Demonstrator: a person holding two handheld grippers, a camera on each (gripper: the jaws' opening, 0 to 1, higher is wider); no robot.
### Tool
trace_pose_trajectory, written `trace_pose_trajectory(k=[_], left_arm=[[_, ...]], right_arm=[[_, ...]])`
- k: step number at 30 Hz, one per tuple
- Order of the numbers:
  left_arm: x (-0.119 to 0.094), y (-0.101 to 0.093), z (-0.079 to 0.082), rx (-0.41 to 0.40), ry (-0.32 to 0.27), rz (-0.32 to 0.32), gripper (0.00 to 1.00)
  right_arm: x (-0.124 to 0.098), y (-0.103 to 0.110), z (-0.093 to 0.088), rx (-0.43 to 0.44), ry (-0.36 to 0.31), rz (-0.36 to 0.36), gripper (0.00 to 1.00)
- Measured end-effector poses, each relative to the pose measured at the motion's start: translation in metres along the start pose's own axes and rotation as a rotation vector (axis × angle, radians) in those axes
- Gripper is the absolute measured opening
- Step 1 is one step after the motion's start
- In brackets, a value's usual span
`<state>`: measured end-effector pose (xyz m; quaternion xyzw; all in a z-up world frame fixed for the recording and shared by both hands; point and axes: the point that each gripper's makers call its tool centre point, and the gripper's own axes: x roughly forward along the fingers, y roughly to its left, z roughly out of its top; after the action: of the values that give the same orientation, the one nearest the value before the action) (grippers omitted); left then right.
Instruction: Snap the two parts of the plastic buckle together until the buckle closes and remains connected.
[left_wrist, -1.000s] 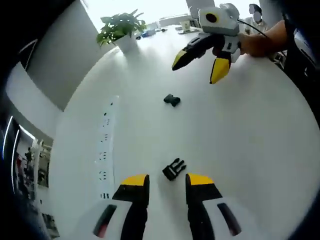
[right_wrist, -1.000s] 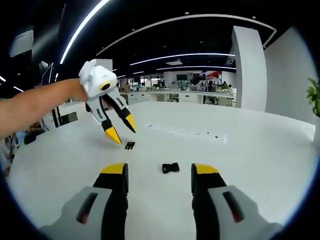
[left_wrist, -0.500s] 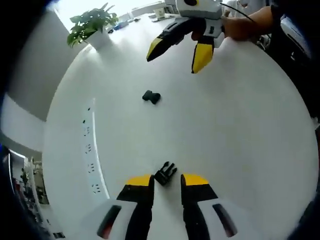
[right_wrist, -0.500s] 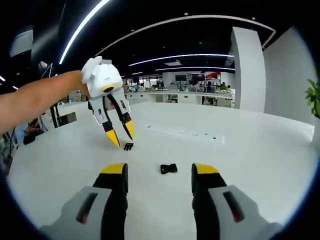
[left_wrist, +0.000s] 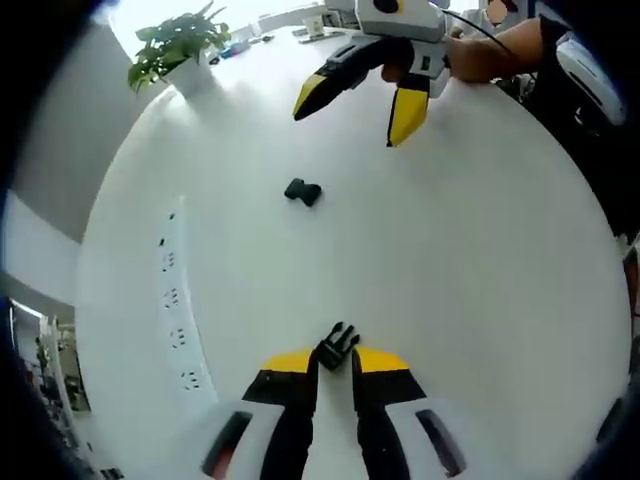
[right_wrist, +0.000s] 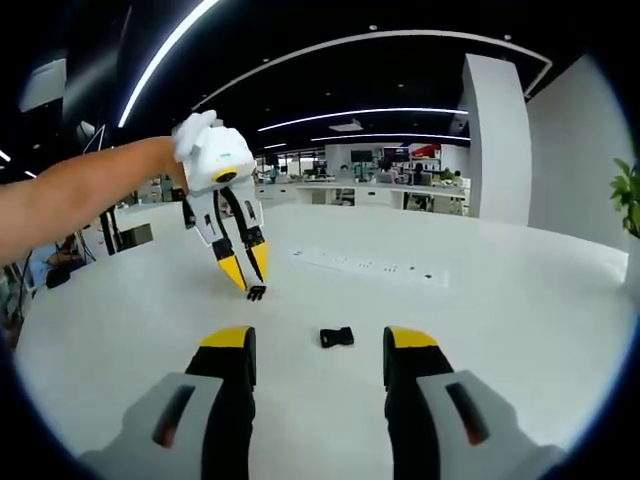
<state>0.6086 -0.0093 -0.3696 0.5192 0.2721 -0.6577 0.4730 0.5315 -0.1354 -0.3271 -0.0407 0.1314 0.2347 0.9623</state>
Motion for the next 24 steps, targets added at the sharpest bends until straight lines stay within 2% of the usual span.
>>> trace_pose_trajectory(k=[5, 7, 10, 11, 14, 19, 24], left_arm=[[0.001, 0.001, 0.005, -0.032, -0.058, -0.016, 0.13], [0.003, -0.003, 0.006, -0.067, -0.079, -0.057, 0.13], [0.007, -0.001, 0.001, -0.095, -0.087, -0.068, 0.14], [0.007, -0.001, 0.006, -0.116, -0.126, -0.074, 0.14], [0.006, 0.000, 0.005, -0.141, -0.138, -0.081, 0.14], [0.008, 0.004, 0.006, -0.141, -0.150, -0.063, 0.15], [0.005, 0.006, 0.014, -0.138, -0.208, -0.053, 0.17]], right_arm=[[0.000, 0.001, 0.002, -0.003, -0.006, 0.001, 0.51], [0.000, 0.001, 0.002, -0.004, -0.004, 0.000, 0.51], [0.000, 0.001, 0.002, -0.003, -0.005, 0.003, 0.51], [0.000, 0.002, 0.002, -0.004, -0.005, 0.003, 0.51], [0.000, 0.001, 0.003, -0.006, -0.009, 0.003, 0.51], [0.001, 0.001, 0.002, -0.007, -0.004, 0.003, 0.50], [0.002, 0.001, 0.002, -0.008, -0.003, 0.006, 0.50]])
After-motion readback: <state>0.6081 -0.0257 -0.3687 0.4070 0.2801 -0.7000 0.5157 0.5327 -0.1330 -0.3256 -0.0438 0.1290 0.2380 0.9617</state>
